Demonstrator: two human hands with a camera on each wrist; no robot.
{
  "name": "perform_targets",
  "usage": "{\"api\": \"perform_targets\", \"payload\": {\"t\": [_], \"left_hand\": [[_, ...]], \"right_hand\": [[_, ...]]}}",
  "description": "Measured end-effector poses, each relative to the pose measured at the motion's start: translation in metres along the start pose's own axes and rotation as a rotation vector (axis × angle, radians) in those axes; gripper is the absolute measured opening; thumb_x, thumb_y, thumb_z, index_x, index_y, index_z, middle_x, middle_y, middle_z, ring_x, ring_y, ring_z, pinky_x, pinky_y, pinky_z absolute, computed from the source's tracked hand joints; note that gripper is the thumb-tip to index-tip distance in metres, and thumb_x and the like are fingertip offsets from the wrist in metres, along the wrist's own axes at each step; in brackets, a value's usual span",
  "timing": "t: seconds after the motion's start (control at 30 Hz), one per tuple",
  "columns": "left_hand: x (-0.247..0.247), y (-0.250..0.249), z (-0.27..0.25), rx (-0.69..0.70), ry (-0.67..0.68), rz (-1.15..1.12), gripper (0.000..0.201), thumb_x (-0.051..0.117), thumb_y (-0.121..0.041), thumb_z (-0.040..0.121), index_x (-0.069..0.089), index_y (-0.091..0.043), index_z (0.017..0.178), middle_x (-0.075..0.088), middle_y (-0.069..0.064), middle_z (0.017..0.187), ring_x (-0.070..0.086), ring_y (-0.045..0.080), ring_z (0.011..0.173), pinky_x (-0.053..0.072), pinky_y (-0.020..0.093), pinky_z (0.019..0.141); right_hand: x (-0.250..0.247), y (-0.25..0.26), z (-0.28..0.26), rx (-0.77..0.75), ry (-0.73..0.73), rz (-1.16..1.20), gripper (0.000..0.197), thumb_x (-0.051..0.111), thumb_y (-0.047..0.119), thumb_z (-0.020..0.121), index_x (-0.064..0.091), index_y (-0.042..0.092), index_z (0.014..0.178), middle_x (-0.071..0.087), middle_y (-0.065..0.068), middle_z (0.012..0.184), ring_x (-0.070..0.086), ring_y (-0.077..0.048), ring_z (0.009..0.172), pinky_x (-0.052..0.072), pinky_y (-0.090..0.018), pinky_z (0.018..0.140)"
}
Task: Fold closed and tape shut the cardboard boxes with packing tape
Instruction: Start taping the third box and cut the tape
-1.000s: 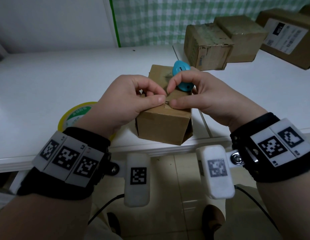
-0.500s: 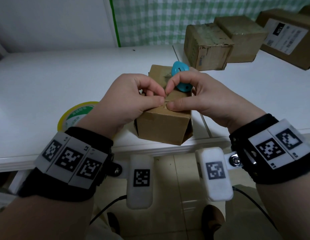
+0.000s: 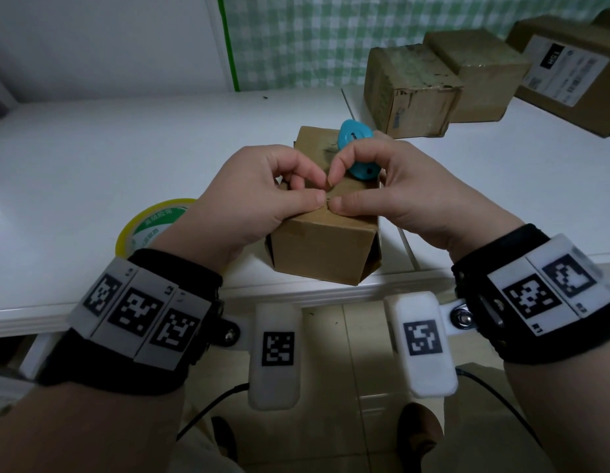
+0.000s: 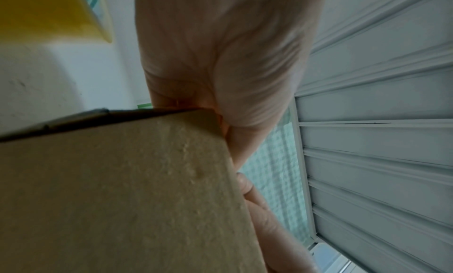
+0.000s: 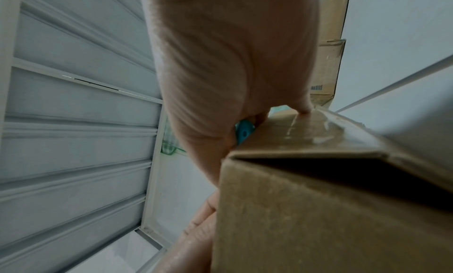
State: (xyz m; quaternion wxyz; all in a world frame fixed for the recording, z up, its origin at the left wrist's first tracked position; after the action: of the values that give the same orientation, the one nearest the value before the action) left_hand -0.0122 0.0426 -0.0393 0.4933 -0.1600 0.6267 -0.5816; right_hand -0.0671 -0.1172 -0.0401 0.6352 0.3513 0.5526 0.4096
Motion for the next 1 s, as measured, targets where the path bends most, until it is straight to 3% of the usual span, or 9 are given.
{"api": "perform_targets", "payload": {"t": [0.23, 0.43, 0.7, 1.0], "left_hand": [[-0.001, 0.001, 0.0007, -0.005, 0.006, -0.028, 0.017, 0.071, -0.011, 0.08, 0.069, -0.028, 0.083, 0.048, -0.011, 0.065, 0.041, -0.002, 0.052, 0.035, 0.012, 0.055], [-0.0006, 0.0018, 0.0014, -0.027, -0.004, -0.054, 0.021, 0.067, -0.005, 0.081, 0.067, -0.026, 0.084, 0.047, -0.01, 0.063, 0.042, 0.001, 0.057, 0.035, 0.016, 0.058], [0.0013, 0.0001, 0.0023, -0.068, -0.02, -0.105, 0.018, 0.059, -0.006, 0.087, 0.064, -0.023, 0.086, 0.049, -0.003, 0.067, 0.047, 0.005, 0.064, 0.04, 0.014, 0.061], [0.0, 0.0003, 0.0003, -0.077, -0.012, -0.101, 0.016, 0.058, -0.01, 0.09, 0.065, -0.025, 0.089, 0.053, 0.002, 0.075, 0.05, 0.007, 0.07, 0.041, 0.02, 0.067]], "right_hand": [[0.0012, -0.002, 0.0, 0.013, -0.011, 0.063, 0.008, 0.066, 0.025, 0.069, 0.065, 0.029, 0.076, 0.045, -0.003, 0.103, 0.05, -0.011, 0.091, 0.04, -0.02, 0.076], [0.0019, -0.0002, -0.0026, -0.013, -0.005, 0.013, 0.021, 0.081, 0.019, 0.07, 0.063, 0.025, 0.08, 0.042, 0.004, 0.096, 0.047, 0.006, 0.078, 0.039, -0.007, 0.071], [0.0066, -0.0002, 0.0002, -0.016, -0.086, -0.055, 0.021, 0.079, 0.018, 0.073, 0.061, 0.028, 0.075, 0.042, 0.0, 0.099, 0.046, -0.007, 0.087, 0.037, -0.009, 0.069], [0.0097, -0.0006, -0.0002, -0.028, -0.104, -0.082, 0.015, 0.076, 0.023, 0.077, 0.062, 0.03, 0.077, 0.041, 0.005, 0.096, 0.045, -0.005, 0.089, 0.035, -0.005, 0.07]]}}
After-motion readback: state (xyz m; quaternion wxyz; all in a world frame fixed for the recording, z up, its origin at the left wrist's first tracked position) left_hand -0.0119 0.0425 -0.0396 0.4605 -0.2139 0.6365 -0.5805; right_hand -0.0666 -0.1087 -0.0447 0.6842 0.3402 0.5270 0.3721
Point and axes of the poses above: each hand's wrist, its own z-axis towards the middle knuckle, its own x-axis out of the palm, y = z × x, the point moved 2 cm from there along z, towards the middle knuckle
